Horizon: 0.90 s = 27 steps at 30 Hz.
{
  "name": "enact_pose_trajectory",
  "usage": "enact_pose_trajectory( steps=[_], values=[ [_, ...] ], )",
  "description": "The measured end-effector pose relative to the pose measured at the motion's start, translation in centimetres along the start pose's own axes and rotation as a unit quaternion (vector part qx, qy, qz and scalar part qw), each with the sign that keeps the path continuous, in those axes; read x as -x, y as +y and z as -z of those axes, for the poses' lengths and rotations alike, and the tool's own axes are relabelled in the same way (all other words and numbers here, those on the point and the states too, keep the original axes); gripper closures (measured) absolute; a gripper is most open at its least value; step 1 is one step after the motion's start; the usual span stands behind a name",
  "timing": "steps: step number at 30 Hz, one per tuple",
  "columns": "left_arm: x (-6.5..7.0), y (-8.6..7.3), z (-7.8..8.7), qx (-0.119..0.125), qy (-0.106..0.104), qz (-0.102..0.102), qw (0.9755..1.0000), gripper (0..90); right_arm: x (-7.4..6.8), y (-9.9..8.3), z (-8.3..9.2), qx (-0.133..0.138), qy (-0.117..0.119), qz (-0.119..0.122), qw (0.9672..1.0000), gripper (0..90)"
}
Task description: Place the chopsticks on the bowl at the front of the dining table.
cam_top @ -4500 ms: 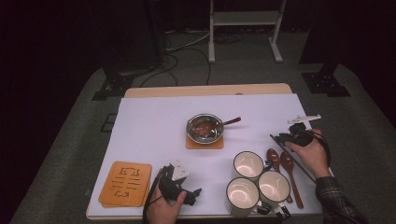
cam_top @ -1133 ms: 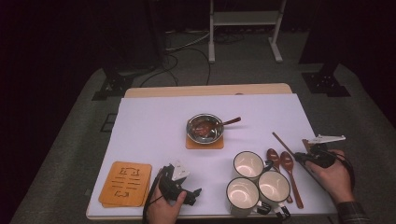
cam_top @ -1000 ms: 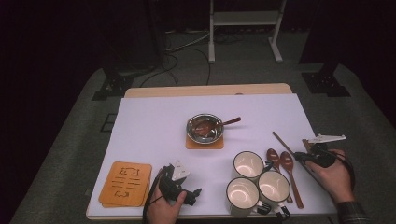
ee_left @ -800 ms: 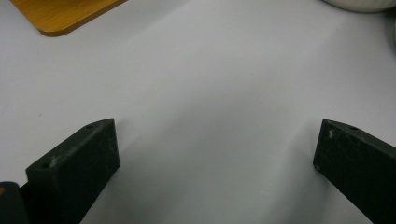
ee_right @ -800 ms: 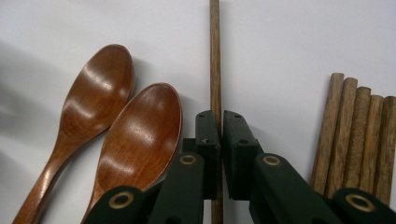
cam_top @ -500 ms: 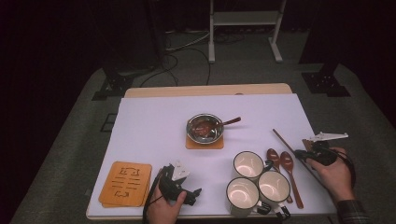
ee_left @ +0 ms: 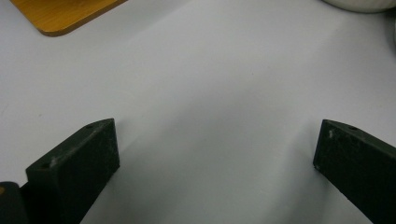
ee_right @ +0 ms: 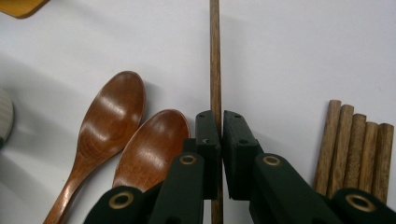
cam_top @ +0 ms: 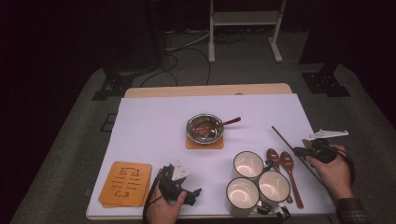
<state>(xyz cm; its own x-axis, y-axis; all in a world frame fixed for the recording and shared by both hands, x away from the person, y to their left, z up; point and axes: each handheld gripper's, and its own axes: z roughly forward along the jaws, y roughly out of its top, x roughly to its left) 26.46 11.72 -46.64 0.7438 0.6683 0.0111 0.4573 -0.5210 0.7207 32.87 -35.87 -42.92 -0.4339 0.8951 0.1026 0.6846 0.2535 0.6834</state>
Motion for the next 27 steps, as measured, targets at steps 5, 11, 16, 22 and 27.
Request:
enact_pose_trajectory(
  steps=[5, 11, 16, 22, 27],
  values=[
    [0.0, 0.0, 0.0, 0.000, 0.000, -0.001, 1.0000, 0.0, -0.1, 0.3, 0.1, 0.004, 0.003, 0.004, 1.0000, 84.7],
    [0.0, 0.0, 0.0, -0.001, 0.000, -0.001, 1.0000, 0.0, -0.2, 0.6, 0.1, 0.006, 0.005, 0.008, 0.9999, 84.7],
    [0.0, 0.0, 0.0, -0.002, 0.000, -0.003, 1.0000, 0.0, -0.3, 1.0, 0.3, 0.012, 0.007, 0.010, 0.9999, 84.7],
    [0.0, 0.0, 0.0, -0.002, 0.000, -0.002, 1.0000, 0.0, -0.4, 1.5, 0.4, 0.015, 0.010, 0.012, 0.9998, 84.8],
    [0.0, 0.0, 0.0, -0.002, 0.000, -0.001, 1.0000, 0.0, -0.7, 2.1, 0.3, 0.015, 0.014, 0.015, 0.9997, 84.7]
  ],
)
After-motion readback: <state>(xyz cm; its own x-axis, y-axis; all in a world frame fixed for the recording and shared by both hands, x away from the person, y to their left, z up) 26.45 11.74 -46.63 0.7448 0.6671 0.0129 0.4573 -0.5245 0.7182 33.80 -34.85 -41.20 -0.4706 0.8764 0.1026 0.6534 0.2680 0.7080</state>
